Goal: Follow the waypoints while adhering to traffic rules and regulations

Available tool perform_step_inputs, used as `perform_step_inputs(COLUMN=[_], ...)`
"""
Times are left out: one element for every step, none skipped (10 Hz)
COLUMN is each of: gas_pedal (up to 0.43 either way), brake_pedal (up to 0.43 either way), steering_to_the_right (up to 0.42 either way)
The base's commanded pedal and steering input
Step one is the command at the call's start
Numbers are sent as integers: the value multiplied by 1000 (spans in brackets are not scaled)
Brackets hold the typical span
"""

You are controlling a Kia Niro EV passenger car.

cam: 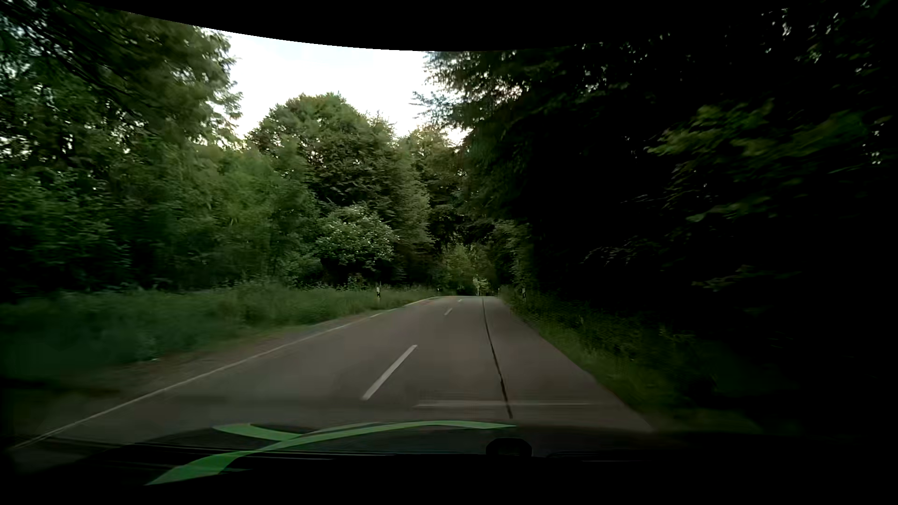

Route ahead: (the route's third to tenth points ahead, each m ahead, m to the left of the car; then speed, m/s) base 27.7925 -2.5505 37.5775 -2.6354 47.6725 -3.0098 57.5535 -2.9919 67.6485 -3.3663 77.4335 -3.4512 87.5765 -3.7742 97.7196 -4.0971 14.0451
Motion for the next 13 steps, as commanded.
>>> perform_step_inputs(gas_pedal=[157,157,157,157,150,150,150,138,130,130,130,130,130], brake_pedal=[0,0,0,0,0,0,0,0,0,0,0,0,0], steering_to_the_right=[1,1,1,1,1,1,1,2,2,2,1,2,2])
